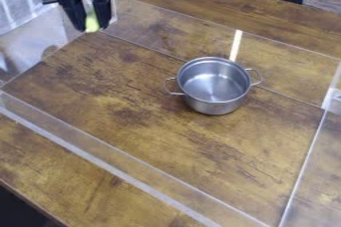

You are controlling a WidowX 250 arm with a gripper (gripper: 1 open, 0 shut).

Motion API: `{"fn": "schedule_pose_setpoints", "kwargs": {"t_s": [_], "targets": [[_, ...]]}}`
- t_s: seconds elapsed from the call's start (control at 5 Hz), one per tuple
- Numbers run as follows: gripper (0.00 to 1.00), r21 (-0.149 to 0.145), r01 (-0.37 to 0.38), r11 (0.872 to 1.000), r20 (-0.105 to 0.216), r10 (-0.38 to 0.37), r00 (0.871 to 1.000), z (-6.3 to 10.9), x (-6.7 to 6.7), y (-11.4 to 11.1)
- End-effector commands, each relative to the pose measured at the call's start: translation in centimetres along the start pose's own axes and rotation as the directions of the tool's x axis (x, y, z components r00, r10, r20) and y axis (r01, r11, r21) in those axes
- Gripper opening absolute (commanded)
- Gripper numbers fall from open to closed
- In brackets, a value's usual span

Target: Move the green spoon to the left

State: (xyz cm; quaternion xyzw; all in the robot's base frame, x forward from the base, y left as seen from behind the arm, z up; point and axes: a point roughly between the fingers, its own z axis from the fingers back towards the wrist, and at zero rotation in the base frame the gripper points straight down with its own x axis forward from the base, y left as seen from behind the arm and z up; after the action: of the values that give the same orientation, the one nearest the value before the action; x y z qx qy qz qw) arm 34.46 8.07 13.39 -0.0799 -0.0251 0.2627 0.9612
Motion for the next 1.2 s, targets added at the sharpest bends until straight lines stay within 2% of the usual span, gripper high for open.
{"fn": "schedule_pose_setpoints", "kwargs": {"t_s": [0.0,0.2,0.4,0.6,0.8,1.0], "targets": [[0.0,-0.048,-0.021,0.999,0.063,0.024,0.998,2.0,1.4,0.3],[1.0,-0.084,-0.04,0.996,0.062,0.045,0.997,2.1,1.9,0.4],[0.0,-0.088,-0.086,0.992,0.081,0.093,0.992,1.8,1.4,1.0],[1.0,-0.091,-0.159,0.983,0.087,0.167,0.982,0.1,1.1,2.1],[0.0,-0.098,-0.133,0.986,0.094,0.142,0.985,-0.1,1.7,2.0],[0.0,-0.095,-0.135,0.986,0.095,0.144,0.985,-0.8,2.6,2.3]]}}
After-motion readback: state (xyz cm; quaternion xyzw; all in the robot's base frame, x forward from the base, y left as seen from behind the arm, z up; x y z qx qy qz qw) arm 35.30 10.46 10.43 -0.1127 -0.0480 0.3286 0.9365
